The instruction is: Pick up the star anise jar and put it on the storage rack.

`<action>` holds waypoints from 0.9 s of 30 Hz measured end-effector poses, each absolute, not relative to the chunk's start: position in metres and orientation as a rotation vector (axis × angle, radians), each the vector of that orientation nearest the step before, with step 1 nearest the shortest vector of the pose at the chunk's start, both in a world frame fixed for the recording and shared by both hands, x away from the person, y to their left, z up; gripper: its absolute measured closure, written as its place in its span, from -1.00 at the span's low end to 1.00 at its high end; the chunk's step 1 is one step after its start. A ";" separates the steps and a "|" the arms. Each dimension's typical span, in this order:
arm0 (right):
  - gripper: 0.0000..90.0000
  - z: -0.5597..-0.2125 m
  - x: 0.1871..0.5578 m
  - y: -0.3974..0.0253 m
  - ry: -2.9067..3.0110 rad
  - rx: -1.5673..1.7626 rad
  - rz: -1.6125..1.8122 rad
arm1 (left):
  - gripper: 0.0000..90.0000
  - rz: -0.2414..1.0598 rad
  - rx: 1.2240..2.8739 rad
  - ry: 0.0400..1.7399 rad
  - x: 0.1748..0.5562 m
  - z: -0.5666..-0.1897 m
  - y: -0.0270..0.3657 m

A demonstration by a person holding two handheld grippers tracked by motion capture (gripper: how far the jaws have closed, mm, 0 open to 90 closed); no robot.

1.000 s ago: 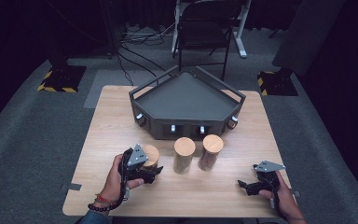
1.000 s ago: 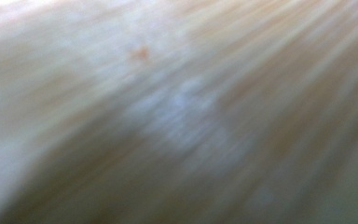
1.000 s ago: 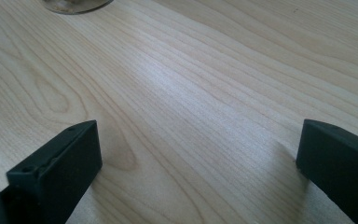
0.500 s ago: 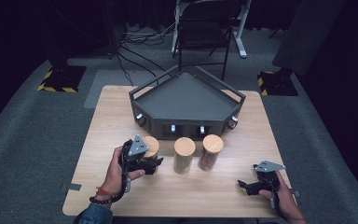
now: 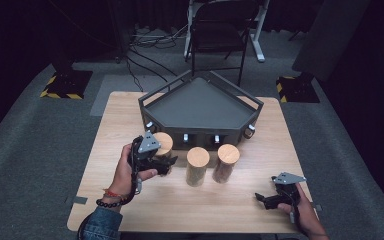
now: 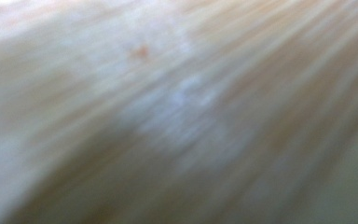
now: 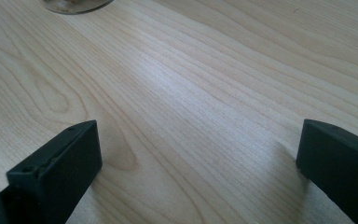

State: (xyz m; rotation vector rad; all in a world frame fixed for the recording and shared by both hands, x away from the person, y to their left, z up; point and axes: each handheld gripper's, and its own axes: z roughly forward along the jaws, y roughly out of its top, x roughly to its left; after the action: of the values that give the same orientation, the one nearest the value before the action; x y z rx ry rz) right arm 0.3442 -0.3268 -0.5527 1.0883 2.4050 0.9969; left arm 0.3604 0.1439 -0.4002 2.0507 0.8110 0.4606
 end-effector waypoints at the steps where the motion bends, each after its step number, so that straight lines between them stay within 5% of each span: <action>1: -1.00 -0.553 0.344 -0.327 2.405 1.089 0.997 | -0.45 0.465 2.050 0.807 0.361 -0.397 0.144; 27: -1.00 -0.553 0.344 -0.327 2.405 1.088 0.997 | -0.45 0.509 2.026 0.821 0.393 -0.347 0.132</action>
State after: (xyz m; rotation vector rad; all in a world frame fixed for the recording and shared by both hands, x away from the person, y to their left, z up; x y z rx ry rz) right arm 0.3443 -0.3268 -0.5527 1.0881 2.4049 0.9970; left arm 0.3932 0.1321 -0.3471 2.0255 0.8210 0.5095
